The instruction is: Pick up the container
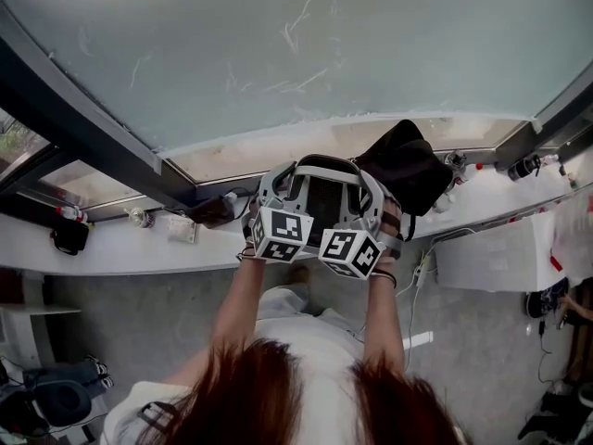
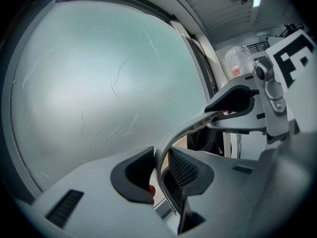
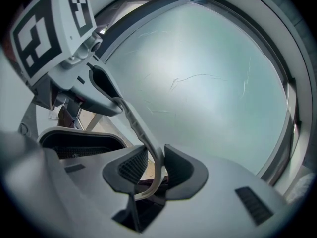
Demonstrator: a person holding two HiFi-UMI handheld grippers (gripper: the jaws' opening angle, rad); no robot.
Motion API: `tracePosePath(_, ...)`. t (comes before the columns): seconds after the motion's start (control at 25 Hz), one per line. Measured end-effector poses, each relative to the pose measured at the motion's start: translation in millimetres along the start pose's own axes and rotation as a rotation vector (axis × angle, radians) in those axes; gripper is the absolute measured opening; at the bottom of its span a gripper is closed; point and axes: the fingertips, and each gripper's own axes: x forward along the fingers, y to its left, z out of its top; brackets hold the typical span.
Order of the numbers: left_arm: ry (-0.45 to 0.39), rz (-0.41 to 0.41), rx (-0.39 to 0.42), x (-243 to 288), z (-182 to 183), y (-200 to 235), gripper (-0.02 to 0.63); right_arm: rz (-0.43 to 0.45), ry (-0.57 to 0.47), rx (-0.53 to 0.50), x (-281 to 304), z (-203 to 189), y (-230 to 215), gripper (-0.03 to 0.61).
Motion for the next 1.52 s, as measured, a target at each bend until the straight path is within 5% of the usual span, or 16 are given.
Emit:
tracePosePath(0.92,-0.098,0.095,0.028,-69,77,-55,0.098,-0.051,-0.154,-0.010,-94,2,-66,0.117)
tracePosePath(1.52,-0.121,0.152,0.052,-123,91,-78,0.098,-0.037,-0.230,0.037,-148,5,-68,0.118)
